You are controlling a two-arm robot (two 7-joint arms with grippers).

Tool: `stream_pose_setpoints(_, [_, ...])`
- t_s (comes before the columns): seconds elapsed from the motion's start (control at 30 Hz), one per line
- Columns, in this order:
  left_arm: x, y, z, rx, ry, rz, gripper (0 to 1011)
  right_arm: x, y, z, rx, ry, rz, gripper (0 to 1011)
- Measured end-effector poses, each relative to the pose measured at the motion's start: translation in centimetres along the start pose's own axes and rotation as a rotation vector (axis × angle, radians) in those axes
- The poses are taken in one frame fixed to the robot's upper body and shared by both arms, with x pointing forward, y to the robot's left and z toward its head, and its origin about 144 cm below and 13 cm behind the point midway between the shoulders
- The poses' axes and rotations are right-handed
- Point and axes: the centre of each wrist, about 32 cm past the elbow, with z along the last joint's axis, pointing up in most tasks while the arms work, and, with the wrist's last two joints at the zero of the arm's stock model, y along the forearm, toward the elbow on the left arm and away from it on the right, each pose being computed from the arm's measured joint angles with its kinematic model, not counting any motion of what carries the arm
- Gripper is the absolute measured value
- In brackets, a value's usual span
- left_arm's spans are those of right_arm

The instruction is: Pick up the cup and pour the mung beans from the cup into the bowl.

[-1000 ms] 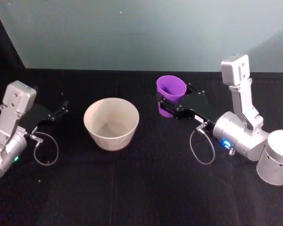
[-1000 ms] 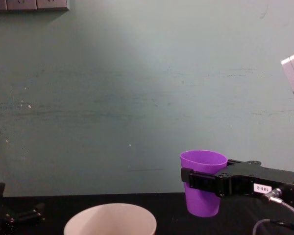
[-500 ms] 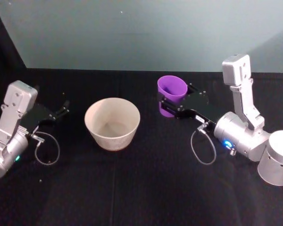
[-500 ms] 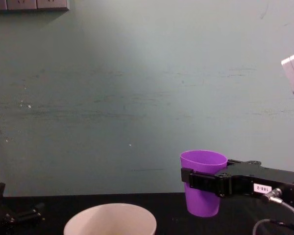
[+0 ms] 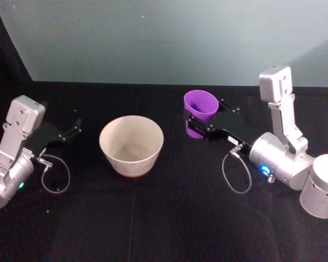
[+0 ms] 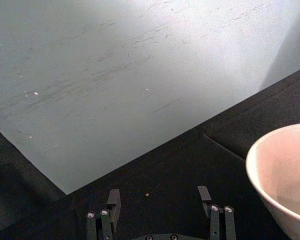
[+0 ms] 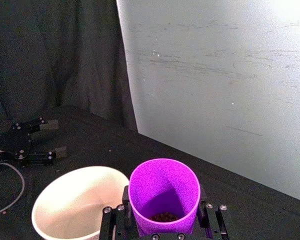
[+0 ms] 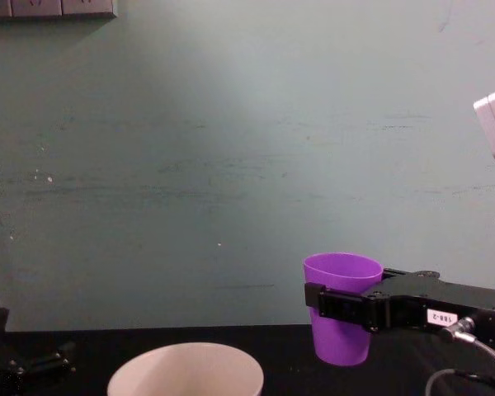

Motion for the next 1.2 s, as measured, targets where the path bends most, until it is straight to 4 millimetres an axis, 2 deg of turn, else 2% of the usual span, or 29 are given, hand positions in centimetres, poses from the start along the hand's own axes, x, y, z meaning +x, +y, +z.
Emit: stream_pose_setpoints(1.2, [0.0,0.0,0.0,0.0,0.0,0.0,1000,0.0,0.0,0.0,0.0,0.0,0.0,724])
